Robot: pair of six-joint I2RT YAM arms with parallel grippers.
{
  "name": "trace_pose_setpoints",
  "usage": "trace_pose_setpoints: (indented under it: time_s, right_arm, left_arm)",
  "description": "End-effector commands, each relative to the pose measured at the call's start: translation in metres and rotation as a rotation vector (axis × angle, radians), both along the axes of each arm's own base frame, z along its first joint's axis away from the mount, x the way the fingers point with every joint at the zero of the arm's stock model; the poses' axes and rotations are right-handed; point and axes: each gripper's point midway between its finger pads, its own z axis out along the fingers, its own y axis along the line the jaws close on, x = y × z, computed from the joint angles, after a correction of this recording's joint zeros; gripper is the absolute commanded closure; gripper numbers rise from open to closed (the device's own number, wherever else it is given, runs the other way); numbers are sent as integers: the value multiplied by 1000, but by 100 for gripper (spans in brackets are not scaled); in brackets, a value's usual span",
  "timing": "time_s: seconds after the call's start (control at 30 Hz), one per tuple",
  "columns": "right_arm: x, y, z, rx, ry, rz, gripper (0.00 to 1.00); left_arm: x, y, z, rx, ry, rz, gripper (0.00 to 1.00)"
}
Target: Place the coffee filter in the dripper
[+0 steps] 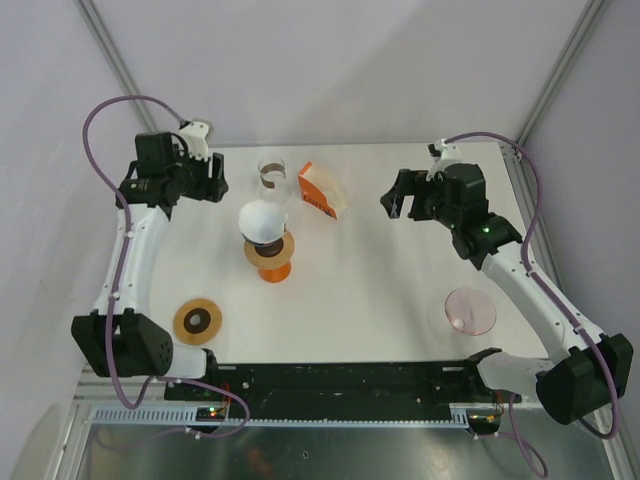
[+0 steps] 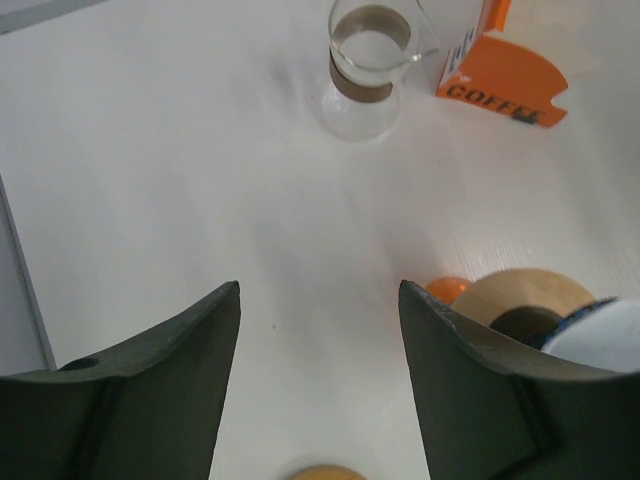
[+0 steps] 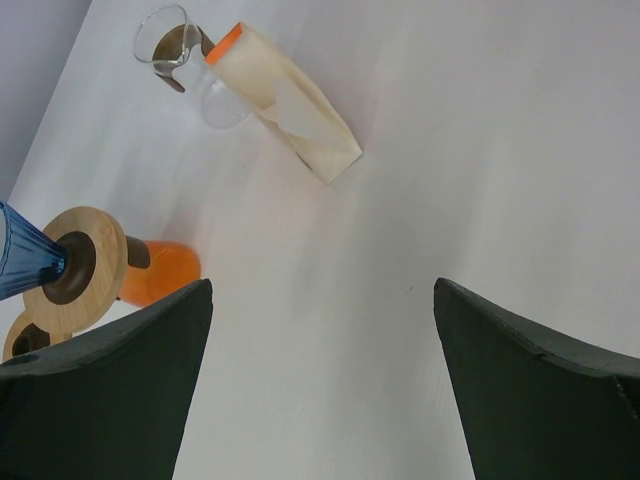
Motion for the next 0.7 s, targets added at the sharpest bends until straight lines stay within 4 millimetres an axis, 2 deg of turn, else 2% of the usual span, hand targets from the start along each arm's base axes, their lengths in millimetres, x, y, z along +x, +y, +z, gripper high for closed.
trace_pose_setpoints:
  time_s: [0.0,0.13,0.2,0.67]
  right_arm:
    - [0,4,12,16,-44,22,4]
    - [-5,1,4,-11,-17,14,5]
    - [-8,0,-2,-31,-1,5,5]
    - [-29,-4,-28,-152,83,-70,5]
  left_arm:
    - [36,-1,22,-54,-126,61,31]
    - [59,-1,-5,-72,-130,92,32]
    - [70,-2,-12,-83,-159,96,33]
    - [154,-27,-45,-209,-165,10,34]
